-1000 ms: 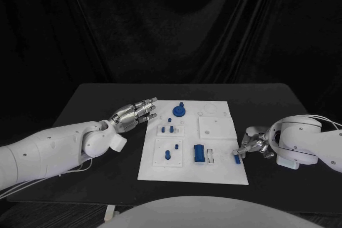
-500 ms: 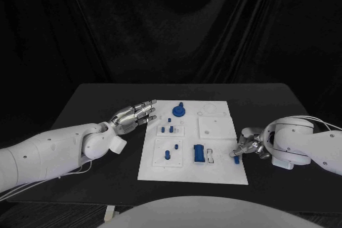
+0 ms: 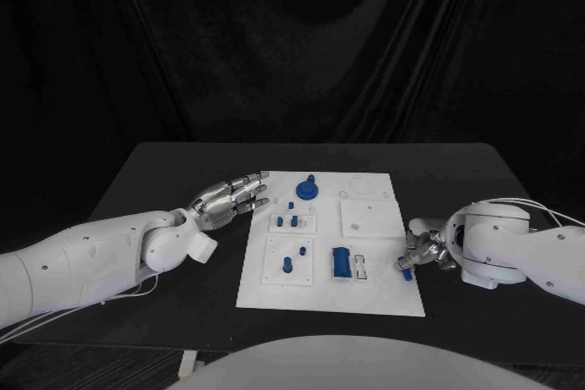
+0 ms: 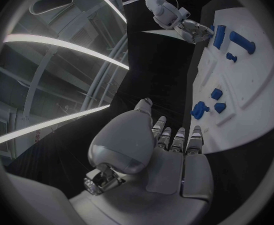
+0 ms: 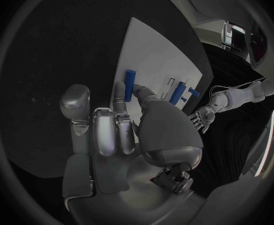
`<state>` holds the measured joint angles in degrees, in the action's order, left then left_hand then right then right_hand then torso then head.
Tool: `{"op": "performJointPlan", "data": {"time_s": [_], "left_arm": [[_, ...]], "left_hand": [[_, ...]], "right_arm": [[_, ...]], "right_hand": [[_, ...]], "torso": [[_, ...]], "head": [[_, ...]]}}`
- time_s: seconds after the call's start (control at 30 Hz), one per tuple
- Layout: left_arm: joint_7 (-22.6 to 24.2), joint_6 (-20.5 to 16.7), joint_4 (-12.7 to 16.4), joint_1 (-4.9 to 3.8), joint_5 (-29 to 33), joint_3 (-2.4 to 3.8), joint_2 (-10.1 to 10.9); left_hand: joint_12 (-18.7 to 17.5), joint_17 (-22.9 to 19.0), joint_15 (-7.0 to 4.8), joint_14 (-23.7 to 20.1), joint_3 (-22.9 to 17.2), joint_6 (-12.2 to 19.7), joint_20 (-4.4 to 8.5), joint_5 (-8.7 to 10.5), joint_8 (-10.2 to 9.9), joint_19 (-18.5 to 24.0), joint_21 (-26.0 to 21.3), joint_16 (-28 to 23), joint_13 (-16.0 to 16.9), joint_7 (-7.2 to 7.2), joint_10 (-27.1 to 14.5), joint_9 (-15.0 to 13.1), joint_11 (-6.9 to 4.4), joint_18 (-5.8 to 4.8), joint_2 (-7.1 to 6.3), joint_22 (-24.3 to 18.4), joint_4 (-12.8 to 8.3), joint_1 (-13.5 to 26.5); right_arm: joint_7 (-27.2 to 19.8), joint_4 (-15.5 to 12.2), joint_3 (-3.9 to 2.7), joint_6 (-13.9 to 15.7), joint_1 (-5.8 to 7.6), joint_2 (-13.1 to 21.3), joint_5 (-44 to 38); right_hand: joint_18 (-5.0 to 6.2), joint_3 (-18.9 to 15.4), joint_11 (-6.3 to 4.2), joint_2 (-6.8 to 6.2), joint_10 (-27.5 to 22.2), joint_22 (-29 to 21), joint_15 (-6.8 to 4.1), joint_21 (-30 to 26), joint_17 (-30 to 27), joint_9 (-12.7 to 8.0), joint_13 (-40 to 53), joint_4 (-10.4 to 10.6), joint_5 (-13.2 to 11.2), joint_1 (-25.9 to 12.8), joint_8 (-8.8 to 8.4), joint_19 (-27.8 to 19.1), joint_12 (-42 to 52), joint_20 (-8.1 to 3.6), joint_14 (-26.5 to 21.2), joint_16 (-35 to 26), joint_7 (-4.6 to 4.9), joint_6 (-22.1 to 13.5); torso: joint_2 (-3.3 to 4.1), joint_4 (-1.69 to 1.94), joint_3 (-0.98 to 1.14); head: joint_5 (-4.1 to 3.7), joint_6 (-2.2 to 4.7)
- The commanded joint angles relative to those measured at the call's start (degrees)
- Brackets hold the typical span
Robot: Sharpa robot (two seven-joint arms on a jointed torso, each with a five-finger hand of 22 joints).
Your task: Assemble the parts on the task board
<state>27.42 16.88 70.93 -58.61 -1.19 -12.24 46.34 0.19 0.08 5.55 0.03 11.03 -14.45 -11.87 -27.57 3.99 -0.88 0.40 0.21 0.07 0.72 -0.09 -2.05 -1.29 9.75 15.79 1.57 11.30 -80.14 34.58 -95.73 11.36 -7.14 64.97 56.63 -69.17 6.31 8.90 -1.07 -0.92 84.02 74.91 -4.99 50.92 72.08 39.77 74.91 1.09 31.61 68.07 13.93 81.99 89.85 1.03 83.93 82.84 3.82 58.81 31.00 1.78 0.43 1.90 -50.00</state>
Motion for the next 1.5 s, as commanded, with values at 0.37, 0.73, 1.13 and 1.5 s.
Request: {"op": "performJointPlan", "data": {"time_s": [0.37,0.73,1.13,1.5], "left_arm": [[0.54,0.92,0.14,0.14,0.16,0.04,0.27],[0.52,1.05,-0.06,0.15,0.16,0.04,-0.14],[0.45,1.00,0.17,0.15,0.16,0.04,0.02],[0.40,1.21,0.09,0.16,0.16,0.04,-0.23]], "left_hand": [[-0.19,-0.08,0.27,-0.03,-0.11,0.21,-0.37,-0.20,0.30,0.16,0.12,-0.21,-0.07,0.41,0.09,-0.04,0.34,0.52,0.22,-0.02,-0.42,-0.04],[-0.19,-0.08,0.29,-0.03,-0.15,0.29,-0.38,-0.23,0.28,0.19,0.10,-0.21,-0.07,0.42,0.09,-0.03,0.37,0.52,0.24,-0.10,-0.48,-0.06],[-0.17,-0.08,0.30,-0.03,-0.16,0.28,-0.38,-0.24,0.29,0.18,0.10,-0.21,-0.04,0.44,0.14,-0.04,0.41,0.51,0.24,-0.07,-0.52,-0.07],[-0.14,-0.08,0.30,-0.03,-0.18,0.34,-0.38,-0.24,0.27,0.18,0.10,-0.21,-0.02,0.45,0.20,-0.03,0.45,0.51,0.25,-0.08,-0.58,-0.07]], "right_arm": [[-0.91,-2.42,0.56,8.91,-0.69,1.79,15.67],[-1.46,-4.04,0.55,10.75,2.31,0.32,29.51],[-1.00,-1.20,0.55,7.94,2.27,-4.01,28.83],[-0.63,0.08,0.56,6.73,1.48,-5.23,23.50]], "right_hand": [[0.18,14.36,0.50,0.83,5.98,6.51,0.46,1.00,0.24,-9.34,15.09,-9.95,9.31,-1.70,-4.07,0.33,0.15,0.50,3.14,0.10,0.34,0.94],[-0.10,14.66,0.56,0.90,5.98,6.85,0.55,2.71,0.36,-9.70,15.09,-9.33,7.69,-4.13,-4.25,0.70,0.15,0.59,3.21,0.27,0.36,0.50],[-0.14,14.24,0.64,1.14,5.98,6.89,0.64,3.10,0.37,-9.92,15.09,-8.62,4.81,-5.54,-4.38,0.71,0.15,0.70,3.22,0.36,0.40,-0.27],[-0.14,13.80,0.57,1.12,5.98,6.92,0.61,3.30,0.49,-9.88,15.09,-8.48,3.03,-5.85,-4.11,0.71,0.15,0.71,3.24,0.45,0.28,-0.16]], "torso": [[0.01,0.00,0.01],[-0.03,-0.02,0.02],[0.04,0.04,0.02],[0.01,0.01,0.01]], "head": [[0.29,0.00],[-0.21,0.00],[-0.04,0.00],[0.13,0.00]]}}
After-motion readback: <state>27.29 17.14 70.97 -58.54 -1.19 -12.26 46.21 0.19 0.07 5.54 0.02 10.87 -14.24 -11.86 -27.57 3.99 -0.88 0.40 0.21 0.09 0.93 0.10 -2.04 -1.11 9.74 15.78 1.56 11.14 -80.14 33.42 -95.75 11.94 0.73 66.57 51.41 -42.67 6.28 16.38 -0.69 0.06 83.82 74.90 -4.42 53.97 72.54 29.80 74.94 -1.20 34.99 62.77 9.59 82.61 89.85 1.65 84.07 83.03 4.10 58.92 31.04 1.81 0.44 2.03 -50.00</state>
